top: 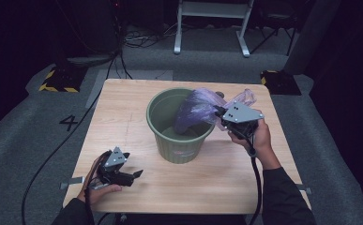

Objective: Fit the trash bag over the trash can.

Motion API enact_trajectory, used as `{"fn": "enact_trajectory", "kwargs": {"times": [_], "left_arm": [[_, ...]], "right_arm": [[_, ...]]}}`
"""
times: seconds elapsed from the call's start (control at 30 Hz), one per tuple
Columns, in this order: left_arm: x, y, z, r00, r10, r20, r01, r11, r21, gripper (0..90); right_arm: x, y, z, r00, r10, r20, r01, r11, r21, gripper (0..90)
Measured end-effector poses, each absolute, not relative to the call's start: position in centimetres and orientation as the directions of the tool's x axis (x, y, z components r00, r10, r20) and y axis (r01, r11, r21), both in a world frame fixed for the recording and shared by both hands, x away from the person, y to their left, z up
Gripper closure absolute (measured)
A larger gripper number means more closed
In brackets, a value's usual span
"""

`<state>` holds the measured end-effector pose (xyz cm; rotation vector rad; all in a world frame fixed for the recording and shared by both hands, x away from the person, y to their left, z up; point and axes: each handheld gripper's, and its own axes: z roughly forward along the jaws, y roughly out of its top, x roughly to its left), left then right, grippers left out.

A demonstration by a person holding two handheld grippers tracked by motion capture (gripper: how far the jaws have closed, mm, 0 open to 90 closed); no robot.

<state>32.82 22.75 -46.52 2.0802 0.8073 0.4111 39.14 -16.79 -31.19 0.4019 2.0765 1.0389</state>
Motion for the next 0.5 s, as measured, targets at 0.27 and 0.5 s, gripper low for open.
{"fn": "enact_trajectory", "kwargs": {"times": [0.27, 0.5], "left_arm": [[32.7, 22.2, -40.3, 0.734, 0.673, 0.091, 0.247, -0.389, 0.887, 16.0], [32.9, 18.6, -35.6, 0.732, 0.636, 0.245, 0.084, -0.441, 0.893, 19.1]], "right_arm": [[38.7, -15.6, -30.9, -0.67, 0.526, -0.524, -0.071, 0.657, 0.75, 88.2], [38.3, -15.0, -30.7, -0.682, 0.503, -0.531, -0.083, 0.668, 0.739, 87.4]]}}
